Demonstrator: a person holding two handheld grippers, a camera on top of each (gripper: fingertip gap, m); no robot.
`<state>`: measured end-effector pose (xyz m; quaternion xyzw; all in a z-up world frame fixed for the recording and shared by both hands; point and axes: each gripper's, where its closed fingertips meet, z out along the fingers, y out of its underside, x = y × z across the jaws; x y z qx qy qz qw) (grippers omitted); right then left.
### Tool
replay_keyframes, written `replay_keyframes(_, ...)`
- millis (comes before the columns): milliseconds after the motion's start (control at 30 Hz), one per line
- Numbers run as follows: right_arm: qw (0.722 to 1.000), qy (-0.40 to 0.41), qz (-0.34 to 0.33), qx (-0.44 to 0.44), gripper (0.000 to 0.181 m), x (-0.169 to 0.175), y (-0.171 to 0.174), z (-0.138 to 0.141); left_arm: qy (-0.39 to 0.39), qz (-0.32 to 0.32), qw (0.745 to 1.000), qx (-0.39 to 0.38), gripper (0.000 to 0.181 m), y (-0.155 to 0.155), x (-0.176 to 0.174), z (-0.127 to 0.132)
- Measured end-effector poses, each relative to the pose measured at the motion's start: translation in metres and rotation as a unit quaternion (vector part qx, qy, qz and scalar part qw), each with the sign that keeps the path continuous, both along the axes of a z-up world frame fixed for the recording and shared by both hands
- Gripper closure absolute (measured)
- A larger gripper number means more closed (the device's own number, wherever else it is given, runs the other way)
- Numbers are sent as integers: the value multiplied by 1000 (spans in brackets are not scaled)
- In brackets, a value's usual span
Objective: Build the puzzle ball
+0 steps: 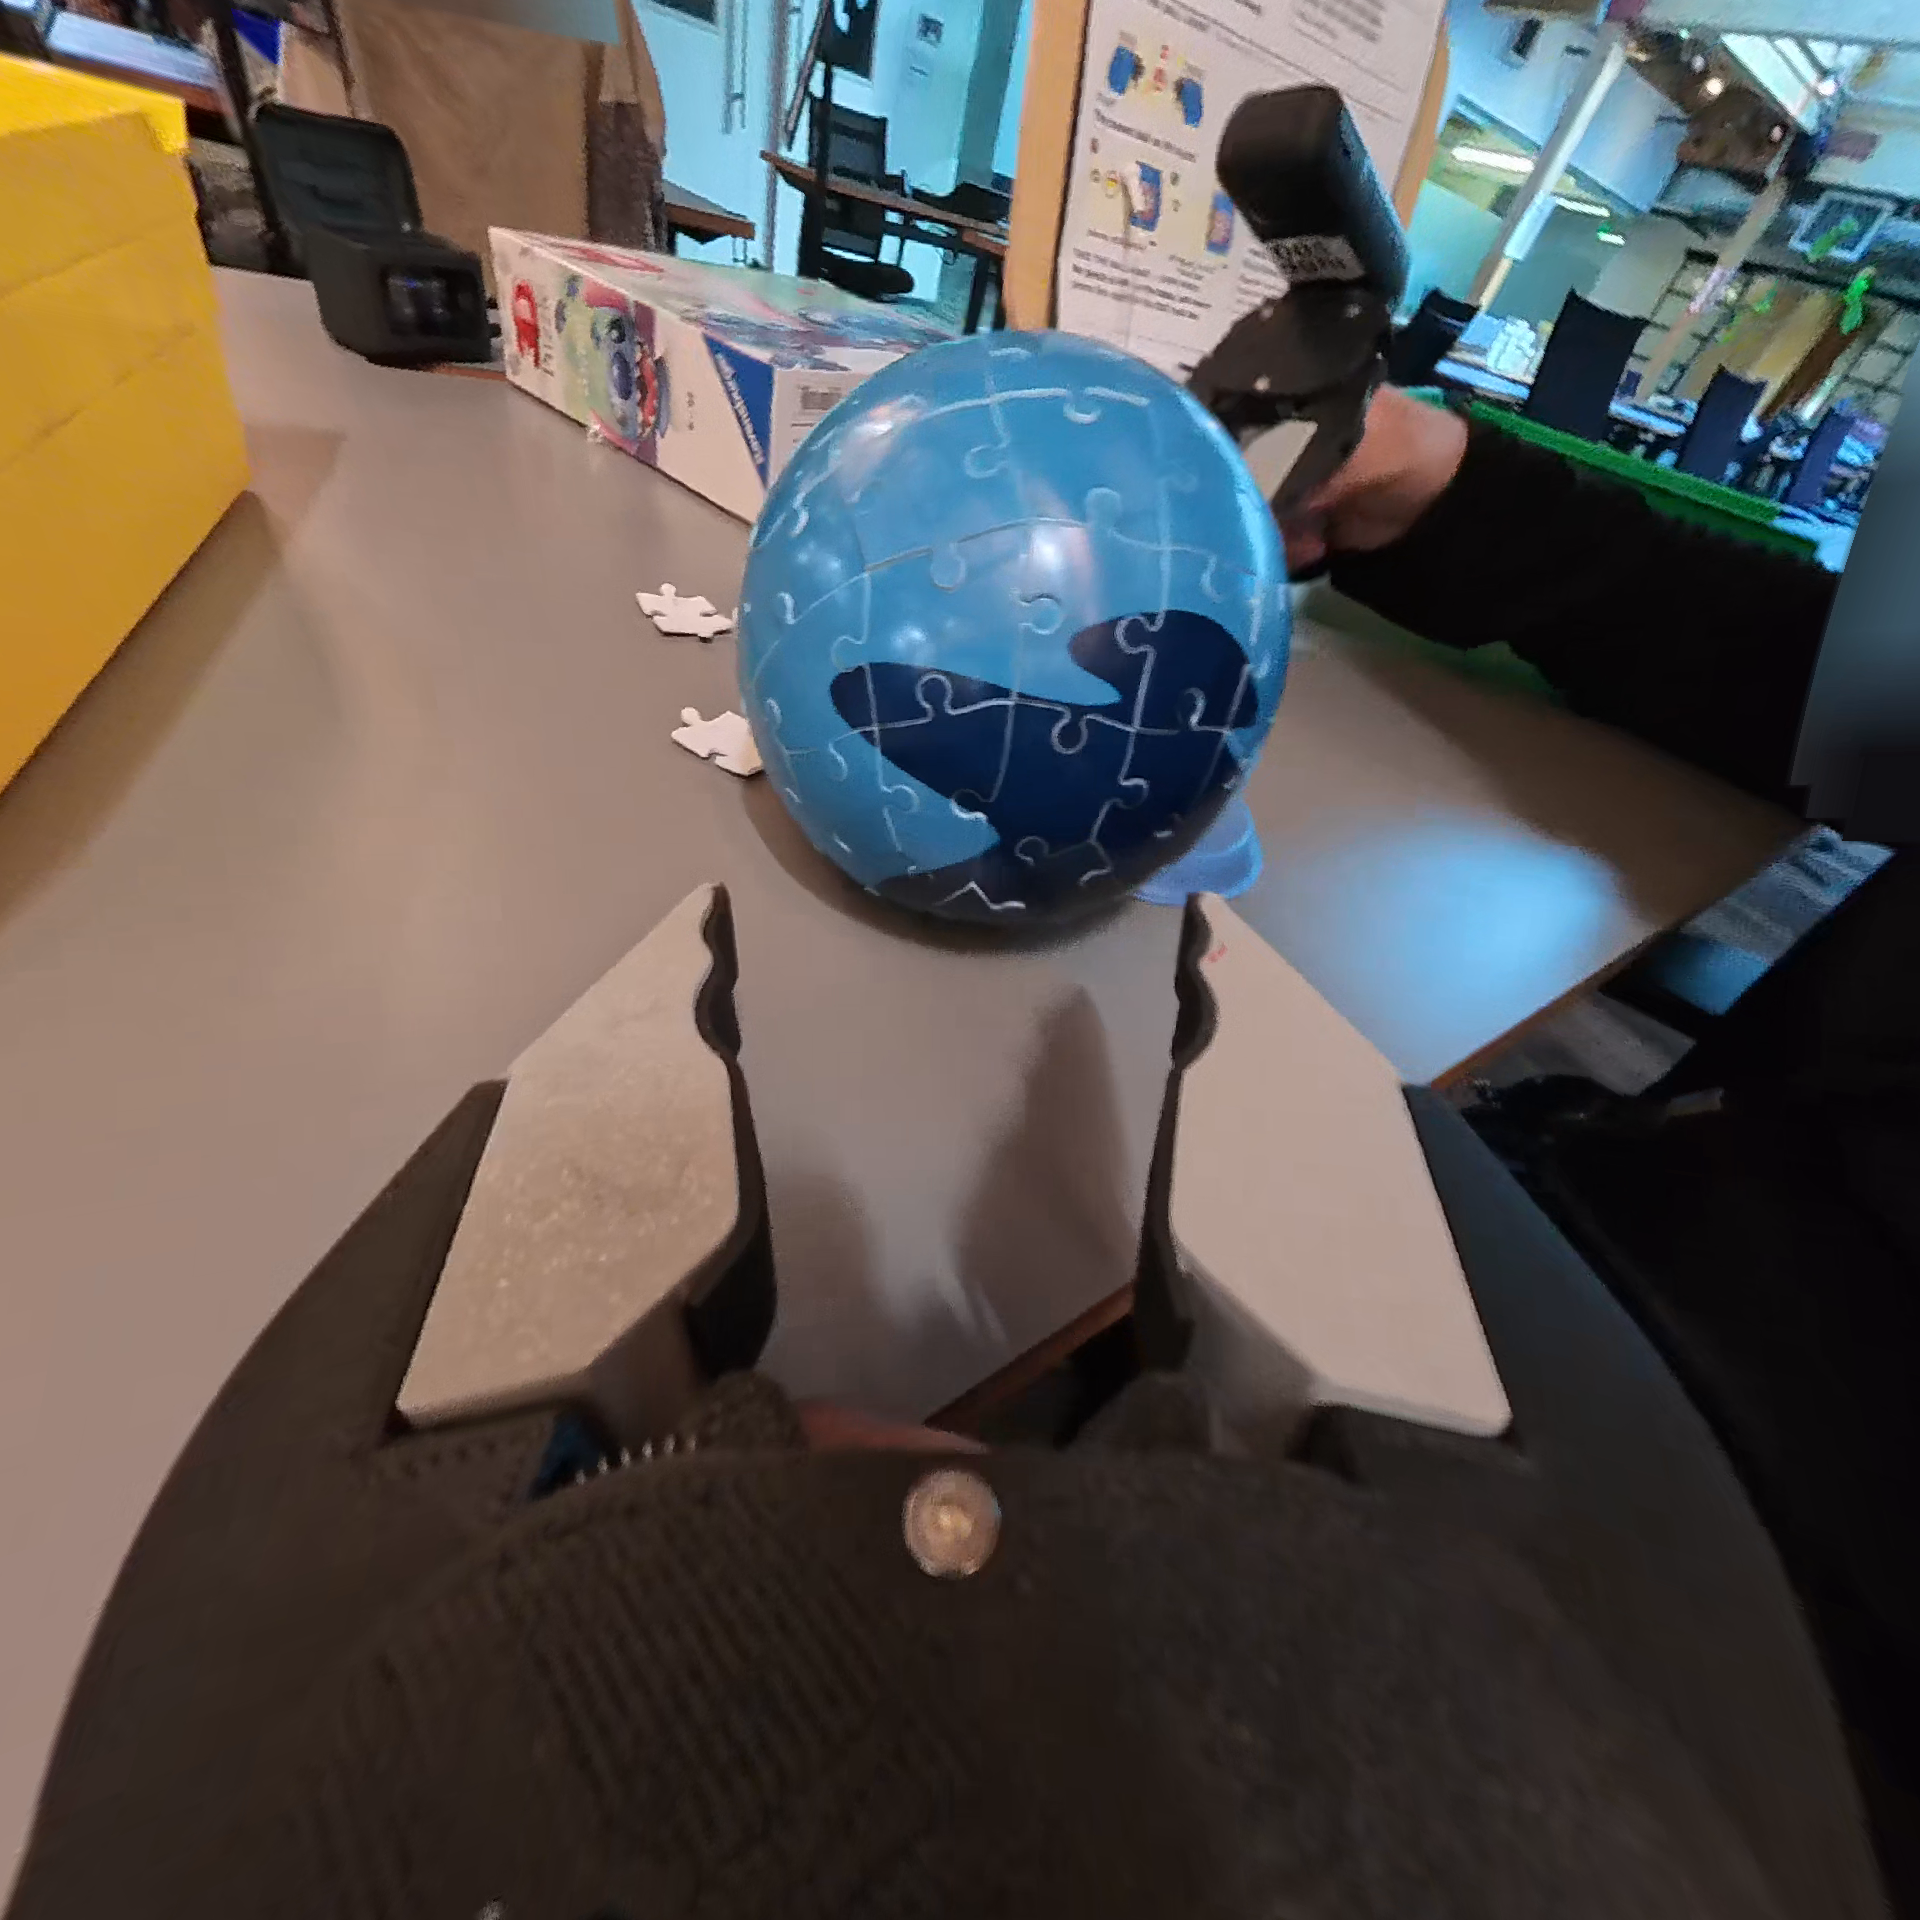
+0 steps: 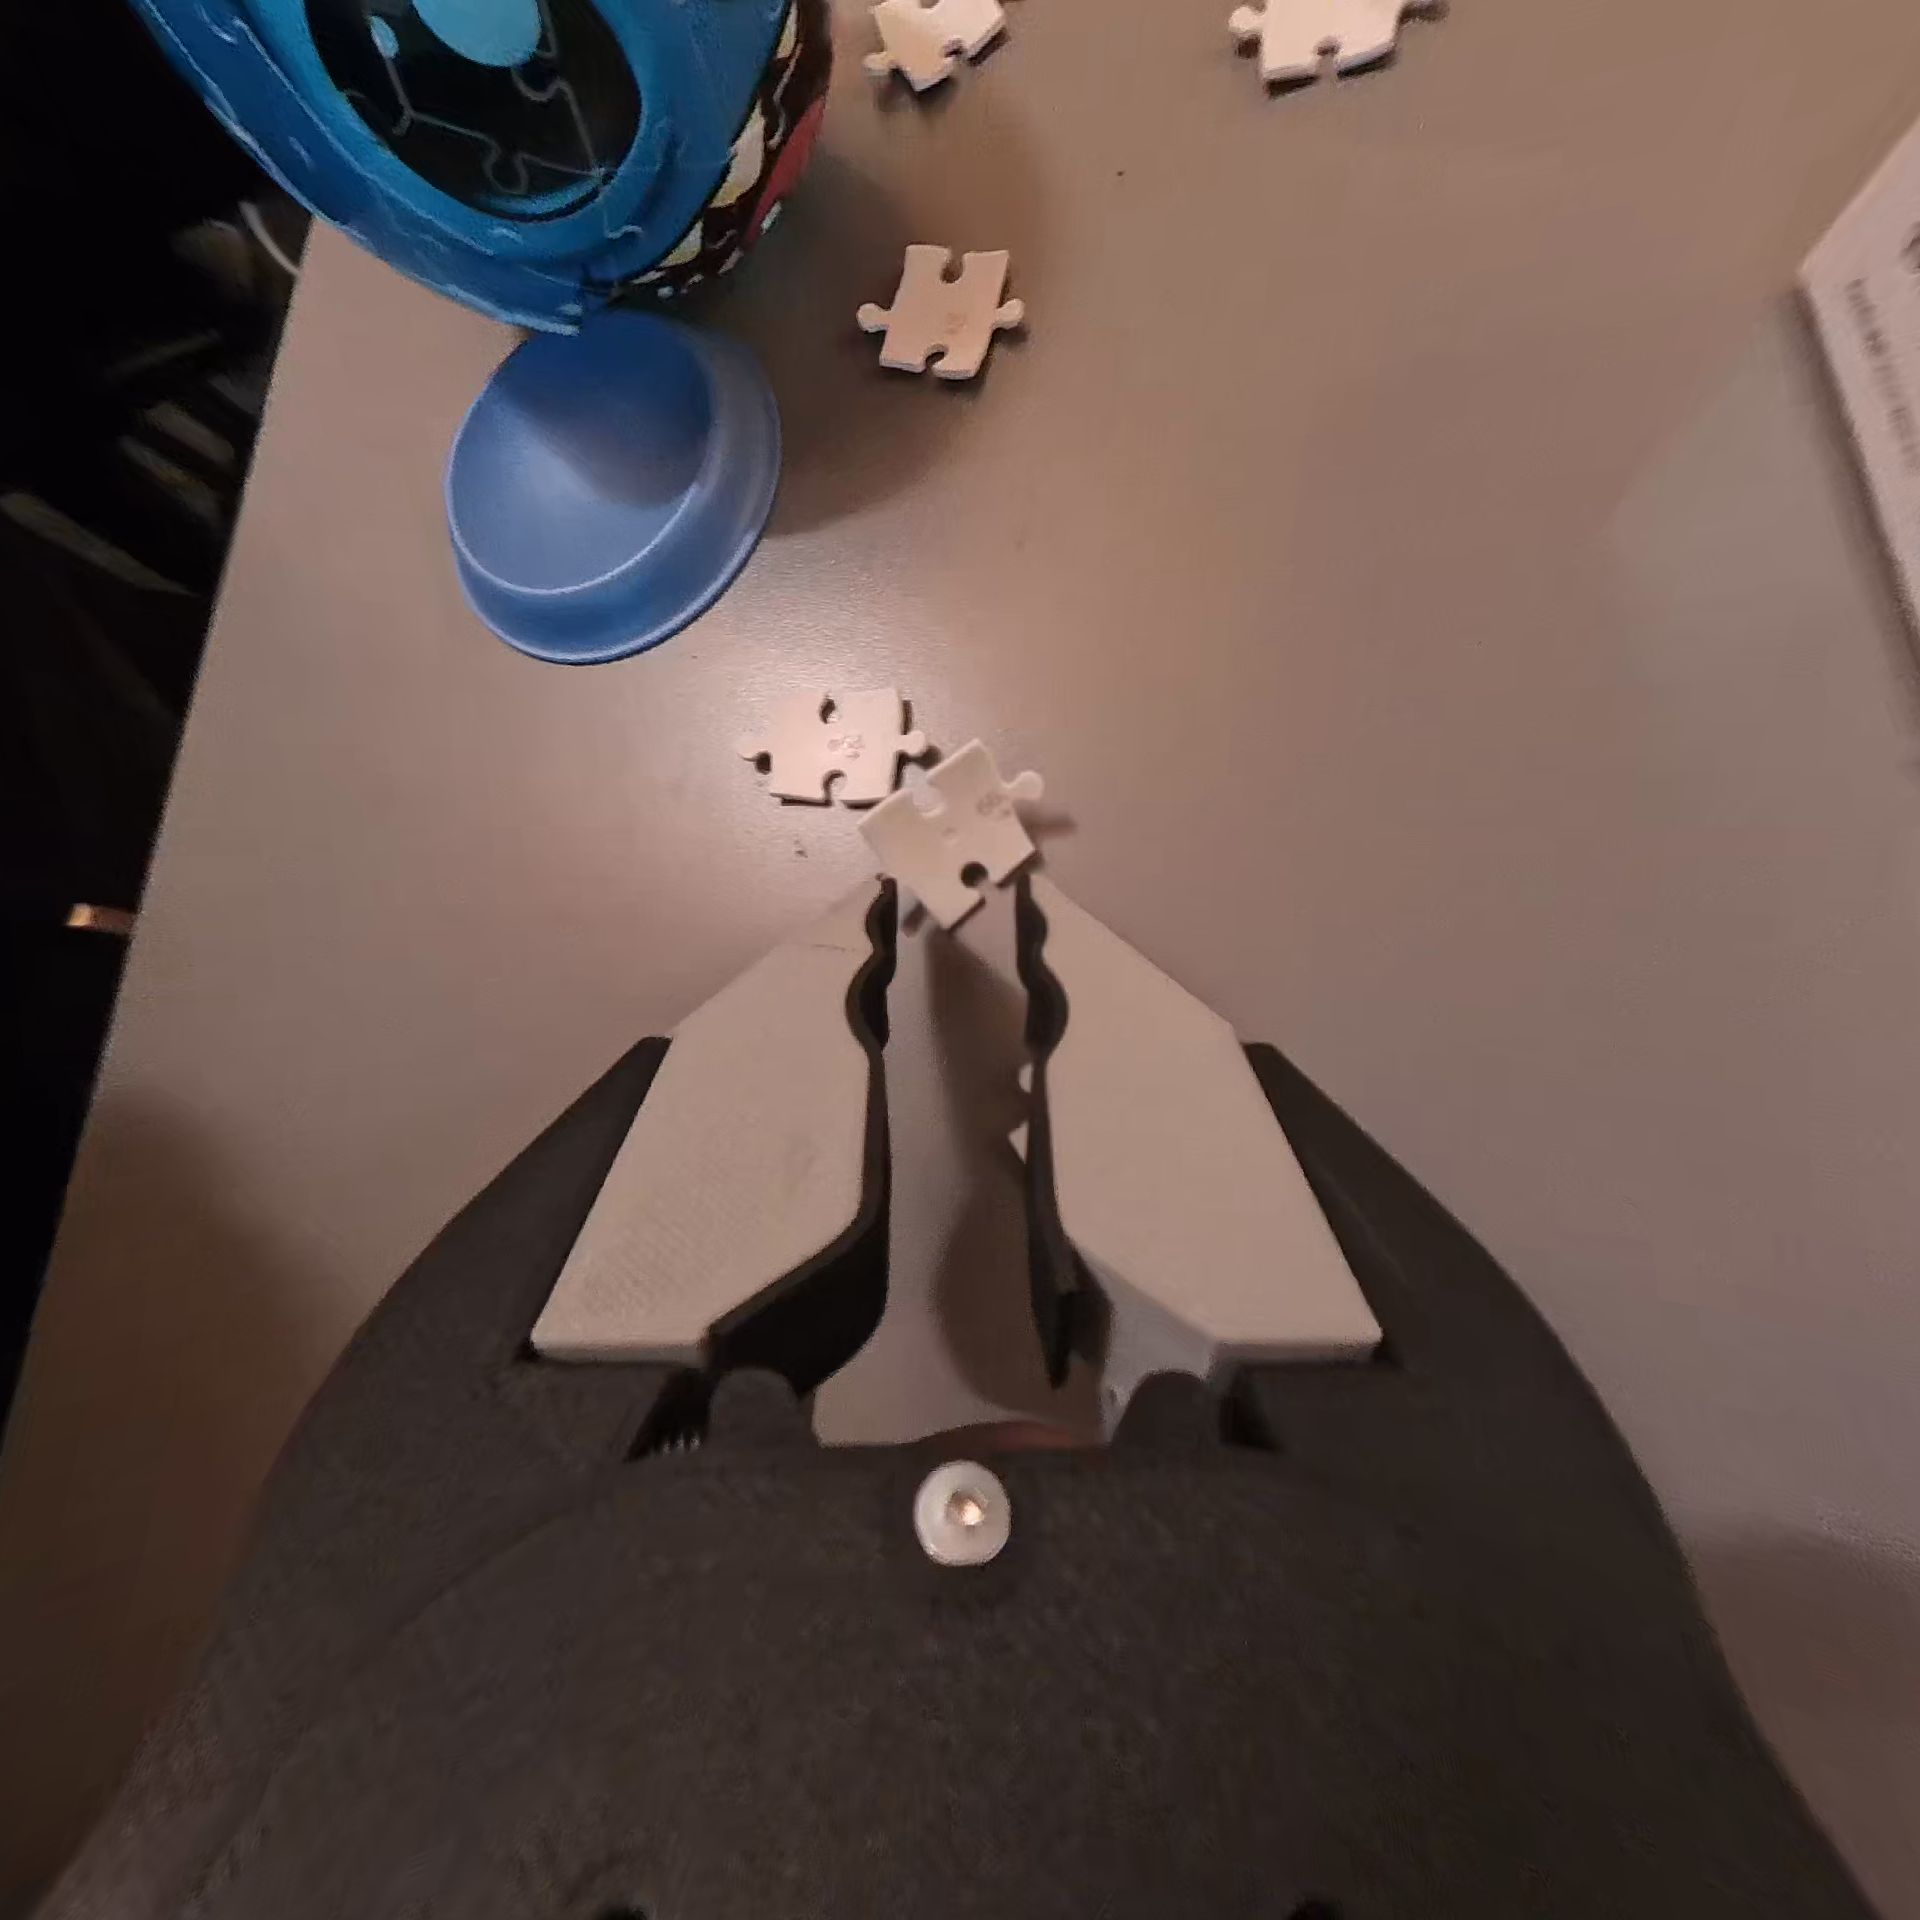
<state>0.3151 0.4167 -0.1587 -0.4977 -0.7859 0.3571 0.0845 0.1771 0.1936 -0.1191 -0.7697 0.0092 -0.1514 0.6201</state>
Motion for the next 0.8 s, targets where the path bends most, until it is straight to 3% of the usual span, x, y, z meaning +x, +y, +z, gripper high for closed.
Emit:
replay_keyframes(67,1000,14,-12,11,161,2,6,12,8,-13,1000,-10,92,-4,2,2)
replay_keyframes(167,997,21,-46,-65,151,3,-7,42,-23,-20,999,-17,87,-4,0,18)
replay_keyframes(267,990,32,-65,-125,136,-3,-39,66,-54,-24,998,-17,87,-2,-5,38)
replay_keyframes(400,979,15,-66,-191,119,-18,-95,74,-64,-32,997,-14,84,12,-9,58)
replay_keyframes(567,981,53,-103,-155,113,-55,-112,71,-35,-42,998,-10,85,30,-11,64)
replay_keyframes(667,982,69,-92,-151,111,-66,-123,77,2,-43,999,0,84,35,-13,64)
replay_keyframes(800,987,79,-86,-115,112,-77,-130,77,-12,-79,997,-8,82,35,-4,60)
